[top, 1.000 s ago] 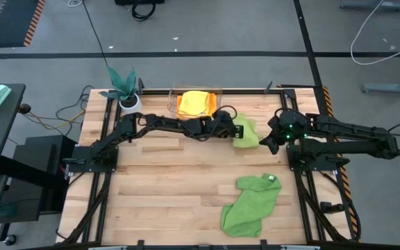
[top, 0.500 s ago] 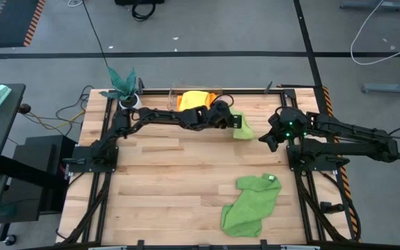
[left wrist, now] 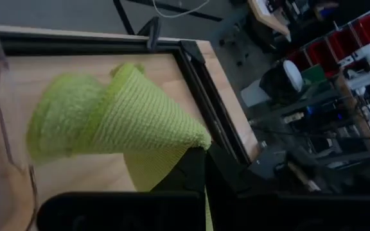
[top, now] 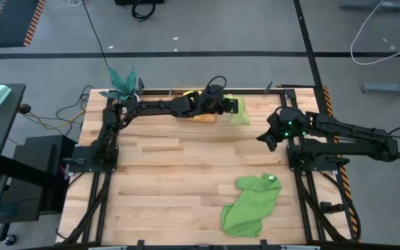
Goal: Fold microfiber towels
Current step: Put the light green towel into the transparent bin
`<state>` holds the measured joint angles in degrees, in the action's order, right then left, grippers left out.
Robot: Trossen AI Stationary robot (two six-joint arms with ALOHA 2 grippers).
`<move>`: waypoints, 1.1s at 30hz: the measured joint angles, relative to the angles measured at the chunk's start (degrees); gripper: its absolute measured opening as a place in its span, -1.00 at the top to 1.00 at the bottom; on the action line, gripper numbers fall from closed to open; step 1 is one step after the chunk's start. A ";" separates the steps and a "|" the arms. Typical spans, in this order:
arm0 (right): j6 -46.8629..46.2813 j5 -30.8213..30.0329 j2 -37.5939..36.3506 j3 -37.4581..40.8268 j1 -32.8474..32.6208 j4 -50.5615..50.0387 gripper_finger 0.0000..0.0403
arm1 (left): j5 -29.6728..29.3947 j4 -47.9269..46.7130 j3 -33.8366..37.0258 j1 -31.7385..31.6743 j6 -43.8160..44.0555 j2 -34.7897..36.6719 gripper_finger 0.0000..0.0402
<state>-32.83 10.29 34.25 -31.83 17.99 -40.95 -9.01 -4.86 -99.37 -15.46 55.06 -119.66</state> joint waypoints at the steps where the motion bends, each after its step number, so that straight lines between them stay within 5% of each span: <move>1: 0.03 -0.01 0.24 0.00 0.01 0.19 0.97 | 0.79 -0.68 -0.87 -0.41 -0.56 0.05 0.98; 14: -0.60 -0.01 1.71 0.02 0.01 2.65 0.96 | 4.73 -25.30 -21.94 -9.29 -10.73 0.23 0.98; 25: -2.42 -0.40 1.71 0.02 0.01 2.58 0.97 | 12.17 -32.86 -22.14 -16.27 -11.35 -0.45 0.98; 33: -3.23 -1.41 1.71 0.02 -0.01 3.71 0.97 | 12.99 -49.72 -22.01 -17.94 -14.53 -1.58 0.98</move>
<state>-36.05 8.89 35.97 -31.81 17.98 -37.23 3.98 -54.58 -121.38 -33.40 40.53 -121.25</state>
